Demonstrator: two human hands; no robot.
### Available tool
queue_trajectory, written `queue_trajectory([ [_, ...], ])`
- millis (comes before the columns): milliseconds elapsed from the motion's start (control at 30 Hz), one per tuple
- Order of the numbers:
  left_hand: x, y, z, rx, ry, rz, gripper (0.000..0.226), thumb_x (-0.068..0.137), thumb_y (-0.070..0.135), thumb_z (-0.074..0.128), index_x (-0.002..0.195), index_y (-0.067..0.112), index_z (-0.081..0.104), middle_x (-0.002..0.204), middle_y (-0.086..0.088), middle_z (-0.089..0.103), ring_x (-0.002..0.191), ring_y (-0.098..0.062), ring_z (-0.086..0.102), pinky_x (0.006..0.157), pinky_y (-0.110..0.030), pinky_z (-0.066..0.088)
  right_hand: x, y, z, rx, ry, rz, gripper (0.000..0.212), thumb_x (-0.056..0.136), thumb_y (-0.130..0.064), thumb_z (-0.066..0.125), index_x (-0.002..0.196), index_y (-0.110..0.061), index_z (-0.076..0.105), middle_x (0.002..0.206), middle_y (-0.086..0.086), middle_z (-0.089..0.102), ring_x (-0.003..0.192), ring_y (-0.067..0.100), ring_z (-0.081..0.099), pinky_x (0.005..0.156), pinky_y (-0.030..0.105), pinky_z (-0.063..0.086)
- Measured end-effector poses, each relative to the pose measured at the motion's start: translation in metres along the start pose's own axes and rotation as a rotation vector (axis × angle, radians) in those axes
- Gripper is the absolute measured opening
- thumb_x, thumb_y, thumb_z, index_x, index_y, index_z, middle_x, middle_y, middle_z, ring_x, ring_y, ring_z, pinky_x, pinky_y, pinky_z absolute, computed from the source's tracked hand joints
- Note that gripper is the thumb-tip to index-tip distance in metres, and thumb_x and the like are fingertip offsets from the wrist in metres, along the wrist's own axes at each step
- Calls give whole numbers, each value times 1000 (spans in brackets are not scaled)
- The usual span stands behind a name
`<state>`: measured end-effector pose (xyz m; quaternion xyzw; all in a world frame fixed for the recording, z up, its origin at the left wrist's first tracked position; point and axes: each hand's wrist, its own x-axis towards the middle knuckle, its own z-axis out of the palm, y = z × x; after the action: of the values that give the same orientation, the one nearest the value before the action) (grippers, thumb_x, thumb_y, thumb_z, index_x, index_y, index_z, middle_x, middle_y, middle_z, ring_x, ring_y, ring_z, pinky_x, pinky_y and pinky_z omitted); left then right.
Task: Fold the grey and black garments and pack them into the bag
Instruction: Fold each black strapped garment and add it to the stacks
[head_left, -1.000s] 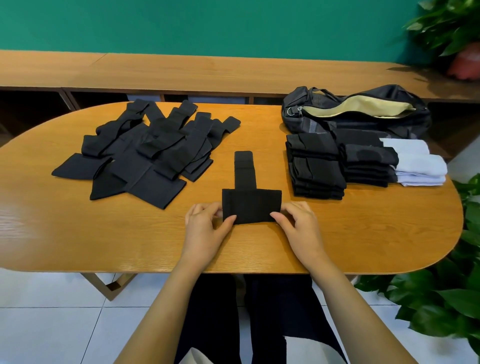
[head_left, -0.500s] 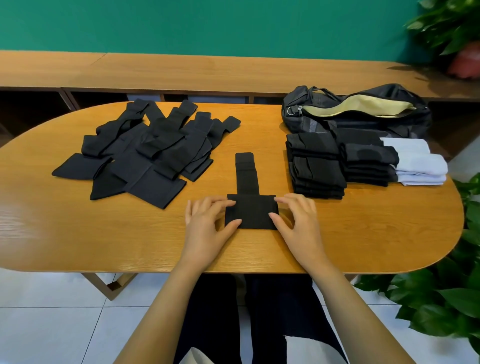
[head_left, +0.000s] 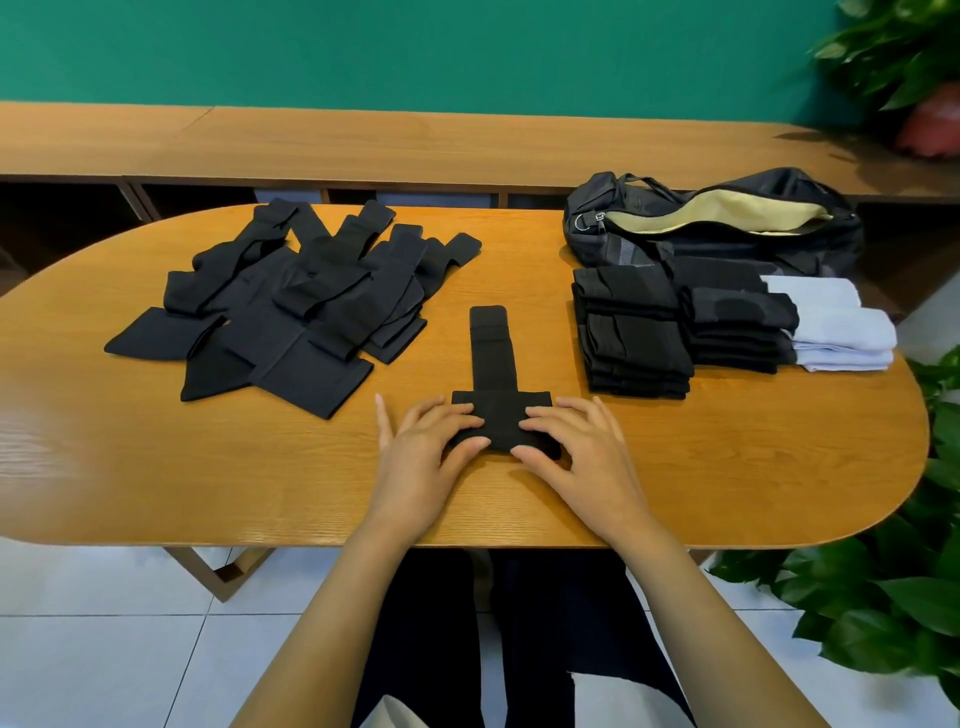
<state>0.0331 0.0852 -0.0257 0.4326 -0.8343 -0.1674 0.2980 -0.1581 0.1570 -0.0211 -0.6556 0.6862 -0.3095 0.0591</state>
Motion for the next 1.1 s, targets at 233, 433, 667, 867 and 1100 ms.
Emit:
queue_trajectory([
  [233,0,3,-3,-70,29,-45,51,88,65,32,102,34,69,111,23,60,128,-4,40,118,-45,-14,-1,2,1,-5,20,-69,42,85,-58,52,115,-33,67,123,-18,61,126,2,36,116,34,9],
  [433,-1,1,-2,-99,6,-11,51,74,84,39,100,47,62,106,37,51,127,5,32,117,-44,-15,-1,3,1,78,88,-26,33,91,-50,50,104,-28,72,103,-28,56,112,-6,40,113,40,21],
  [667,1,0,-2,-109,7,-41,37,73,70,49,93,44,65,100,36,55,120,3,38,119,-43,-6,-1,2,-1,189,66,12,16,90,-30,64,104,-37,66,96,-32,48,109,-27,33,114,33,14],
  [867,1,2,-2,-207,37,-94,22,74,65,50,84,48,60,89,33,56,105,4,42,118,-45,6,-1,-2,-3,145,120,2,41,82,-65,56,105,-34,70,97,-34,50,109,-18,36,109,39,27],
  [1100,0,-2,0,-182,14,-58,51,73,75,54,84,30,74,93,22,64,106,6,41,117,-44,9,0,0,-1,154,106,148,53,79,-74,46,98,-32,71,102,-16,53,111,11,44,105,43,34],
])
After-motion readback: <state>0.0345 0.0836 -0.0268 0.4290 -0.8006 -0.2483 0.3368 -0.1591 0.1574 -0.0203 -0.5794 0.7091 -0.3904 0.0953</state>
